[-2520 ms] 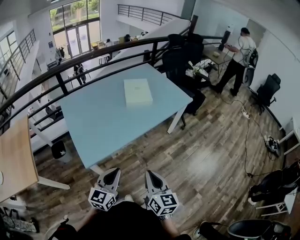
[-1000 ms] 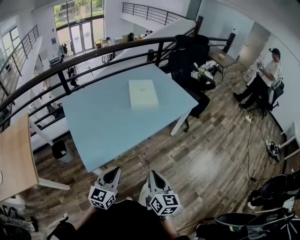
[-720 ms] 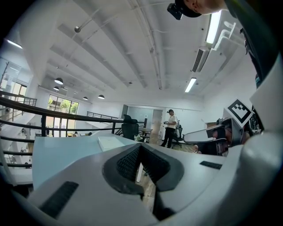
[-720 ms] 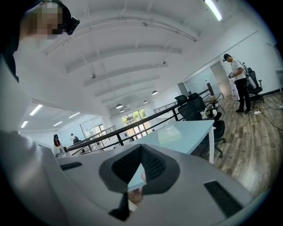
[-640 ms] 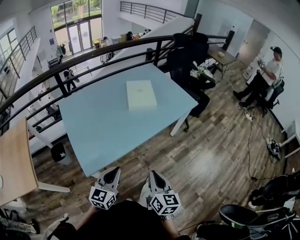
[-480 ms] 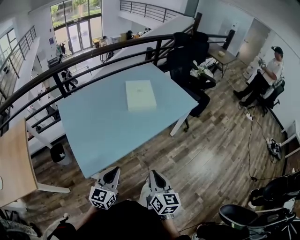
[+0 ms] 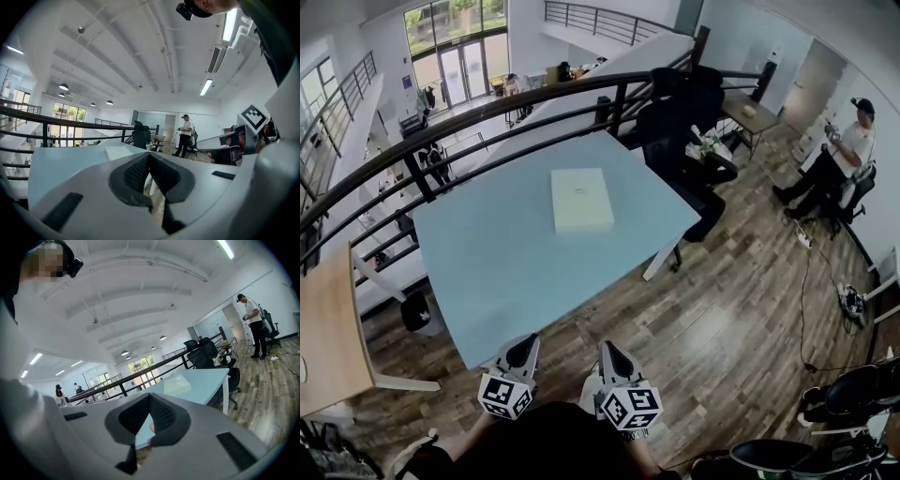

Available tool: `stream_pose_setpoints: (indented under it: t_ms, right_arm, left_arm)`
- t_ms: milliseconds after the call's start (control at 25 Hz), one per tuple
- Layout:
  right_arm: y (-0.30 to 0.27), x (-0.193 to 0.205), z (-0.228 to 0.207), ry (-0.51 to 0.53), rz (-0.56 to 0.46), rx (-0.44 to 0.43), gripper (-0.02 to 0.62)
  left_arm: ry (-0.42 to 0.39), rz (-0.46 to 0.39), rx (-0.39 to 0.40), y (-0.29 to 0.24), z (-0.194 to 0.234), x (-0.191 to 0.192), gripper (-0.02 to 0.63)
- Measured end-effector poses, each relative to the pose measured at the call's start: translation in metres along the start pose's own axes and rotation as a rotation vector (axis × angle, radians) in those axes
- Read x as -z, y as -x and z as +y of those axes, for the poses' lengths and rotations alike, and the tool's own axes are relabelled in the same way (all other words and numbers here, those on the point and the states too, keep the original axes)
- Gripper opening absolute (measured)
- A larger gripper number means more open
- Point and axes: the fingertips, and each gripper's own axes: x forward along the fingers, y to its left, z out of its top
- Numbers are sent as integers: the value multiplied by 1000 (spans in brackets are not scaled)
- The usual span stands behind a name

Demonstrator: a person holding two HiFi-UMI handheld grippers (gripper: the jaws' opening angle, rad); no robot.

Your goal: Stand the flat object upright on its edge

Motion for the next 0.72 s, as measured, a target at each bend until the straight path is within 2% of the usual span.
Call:
stream_pose_setpoints:
  t_ms: [720]
  right_arm:
    - [-53,-58,-68,0,11,-73,8]
  left_arm:
    - [2,-9,-86,-86,-7,-31,3]
